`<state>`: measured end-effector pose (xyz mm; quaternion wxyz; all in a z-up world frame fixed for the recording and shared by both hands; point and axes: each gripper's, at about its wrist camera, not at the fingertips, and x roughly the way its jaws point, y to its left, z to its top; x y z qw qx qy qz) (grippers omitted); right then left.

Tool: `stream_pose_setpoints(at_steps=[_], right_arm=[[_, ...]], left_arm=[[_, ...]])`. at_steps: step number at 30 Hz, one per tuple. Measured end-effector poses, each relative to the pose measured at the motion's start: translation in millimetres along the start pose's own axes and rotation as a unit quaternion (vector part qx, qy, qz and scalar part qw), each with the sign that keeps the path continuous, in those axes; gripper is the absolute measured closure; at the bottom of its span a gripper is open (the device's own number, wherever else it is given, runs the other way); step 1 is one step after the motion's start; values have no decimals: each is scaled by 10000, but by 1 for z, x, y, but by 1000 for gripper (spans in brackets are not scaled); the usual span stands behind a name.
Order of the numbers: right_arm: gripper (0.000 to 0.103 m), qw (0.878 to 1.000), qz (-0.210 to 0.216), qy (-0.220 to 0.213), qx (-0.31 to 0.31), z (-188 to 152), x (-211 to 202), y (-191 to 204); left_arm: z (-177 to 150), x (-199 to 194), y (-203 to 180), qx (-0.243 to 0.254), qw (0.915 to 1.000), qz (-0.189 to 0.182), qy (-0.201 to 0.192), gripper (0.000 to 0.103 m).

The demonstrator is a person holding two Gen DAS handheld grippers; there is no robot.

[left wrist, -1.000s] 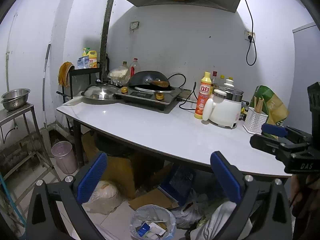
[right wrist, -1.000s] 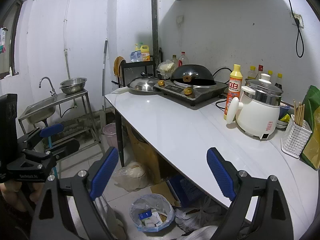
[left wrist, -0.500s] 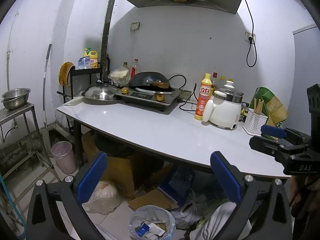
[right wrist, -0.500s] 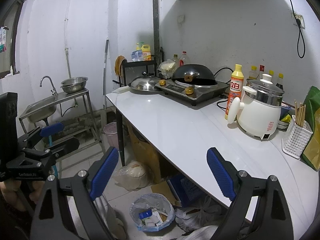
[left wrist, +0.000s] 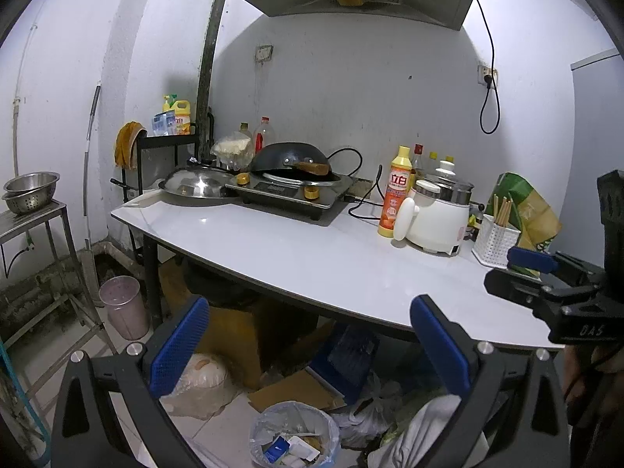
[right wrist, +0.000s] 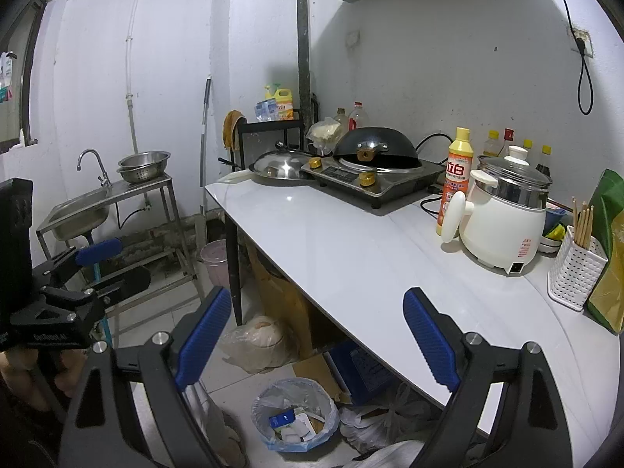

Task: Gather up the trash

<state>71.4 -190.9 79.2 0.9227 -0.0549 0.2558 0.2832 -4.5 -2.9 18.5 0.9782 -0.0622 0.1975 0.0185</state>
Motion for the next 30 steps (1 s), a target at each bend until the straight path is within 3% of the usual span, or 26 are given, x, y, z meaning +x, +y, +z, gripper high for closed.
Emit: stream_pose_setpoints(at_steps=[30], right_arm=[[14, 10000, 5, -48, -20, 4, -3, -4]], left_arm=[[2, -4, -6, -9, 10000, 22, -55, 0]])
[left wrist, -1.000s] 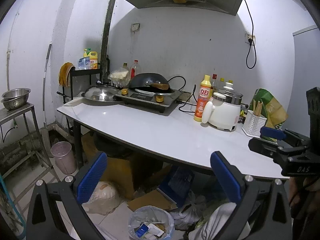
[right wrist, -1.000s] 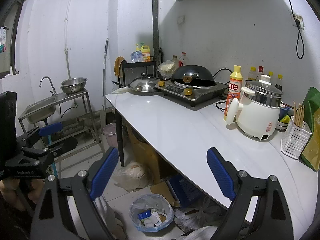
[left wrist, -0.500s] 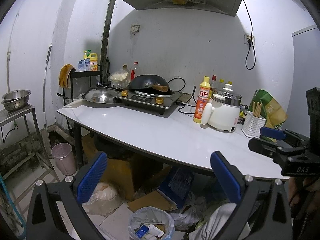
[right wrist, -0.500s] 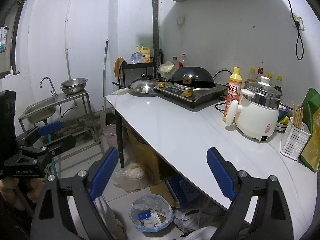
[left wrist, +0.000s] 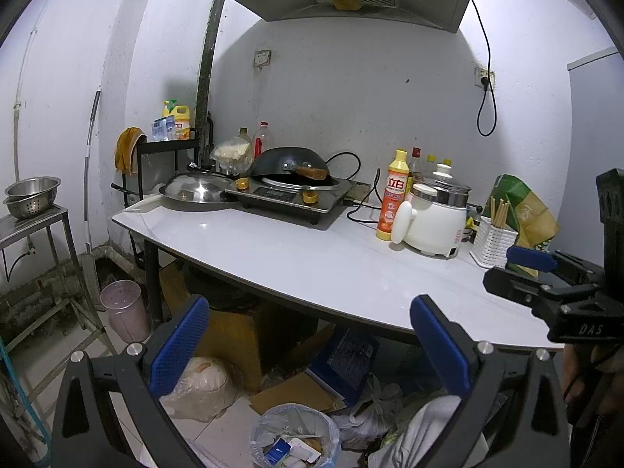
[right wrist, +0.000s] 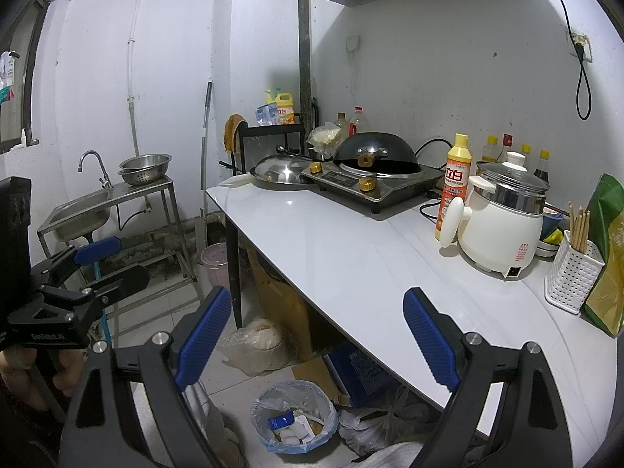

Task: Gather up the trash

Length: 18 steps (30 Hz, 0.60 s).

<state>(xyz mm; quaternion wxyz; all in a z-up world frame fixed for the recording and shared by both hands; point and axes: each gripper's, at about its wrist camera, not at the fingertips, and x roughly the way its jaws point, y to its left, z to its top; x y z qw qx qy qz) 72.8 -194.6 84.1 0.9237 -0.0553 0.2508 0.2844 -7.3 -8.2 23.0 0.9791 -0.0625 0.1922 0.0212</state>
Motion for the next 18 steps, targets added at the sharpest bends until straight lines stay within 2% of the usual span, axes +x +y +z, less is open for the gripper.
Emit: stream_pose_setpoints(at_steps=[18], right_arm=[[14, 10000, 4, -5, -6, 1, -2, -1]], left_arm=[[-1, 0, 0, 2, 10000, 0, 0, 0]])
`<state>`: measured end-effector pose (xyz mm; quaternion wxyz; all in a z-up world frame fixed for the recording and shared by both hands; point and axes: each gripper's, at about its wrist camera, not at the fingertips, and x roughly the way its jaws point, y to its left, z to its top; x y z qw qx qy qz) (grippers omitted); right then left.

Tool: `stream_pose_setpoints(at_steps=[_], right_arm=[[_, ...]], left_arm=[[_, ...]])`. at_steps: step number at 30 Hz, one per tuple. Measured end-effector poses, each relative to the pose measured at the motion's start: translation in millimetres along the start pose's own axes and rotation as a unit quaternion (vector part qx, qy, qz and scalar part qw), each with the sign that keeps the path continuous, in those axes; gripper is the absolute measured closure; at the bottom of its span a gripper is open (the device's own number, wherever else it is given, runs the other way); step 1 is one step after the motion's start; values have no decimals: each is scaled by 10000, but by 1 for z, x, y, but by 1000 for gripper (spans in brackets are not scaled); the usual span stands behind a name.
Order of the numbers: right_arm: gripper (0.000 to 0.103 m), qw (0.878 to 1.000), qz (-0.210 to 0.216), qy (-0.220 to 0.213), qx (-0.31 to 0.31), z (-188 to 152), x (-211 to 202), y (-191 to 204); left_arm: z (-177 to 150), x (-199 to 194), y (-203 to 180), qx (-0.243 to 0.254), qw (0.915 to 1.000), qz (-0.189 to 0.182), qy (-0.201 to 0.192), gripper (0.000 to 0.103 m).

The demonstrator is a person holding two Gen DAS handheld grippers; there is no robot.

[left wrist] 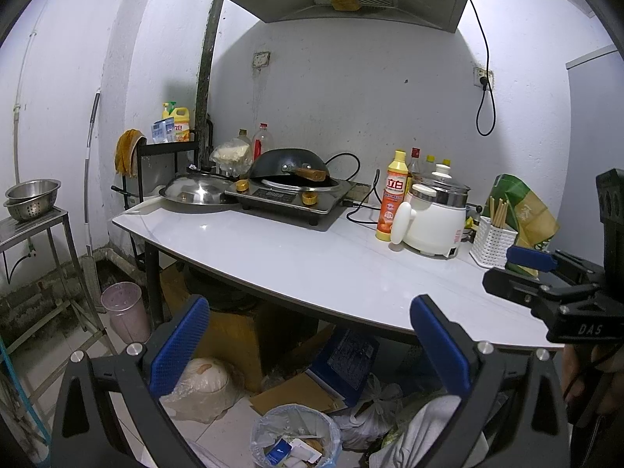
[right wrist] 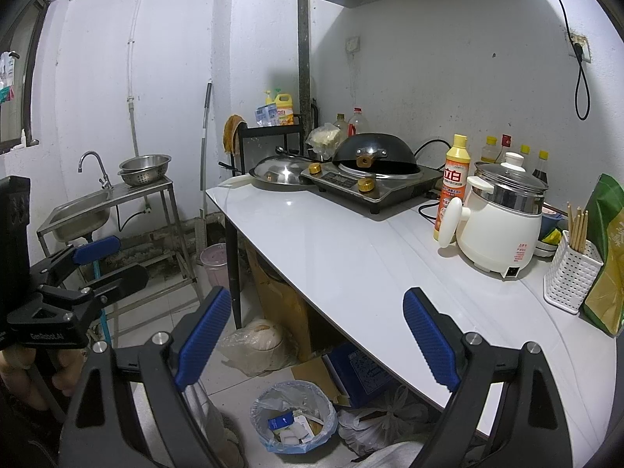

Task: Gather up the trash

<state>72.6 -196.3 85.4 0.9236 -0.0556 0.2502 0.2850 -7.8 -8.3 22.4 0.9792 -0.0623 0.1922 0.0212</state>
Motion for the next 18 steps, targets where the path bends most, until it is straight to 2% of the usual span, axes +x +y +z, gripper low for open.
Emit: stream_pose_setpoints(at_steps=[18], right_arm=[[14, 10000, -1, 9, 0, 4, -2, -4]], left_arm=[[4, -2, 1, 66, 10000, -29, 6, 0]])
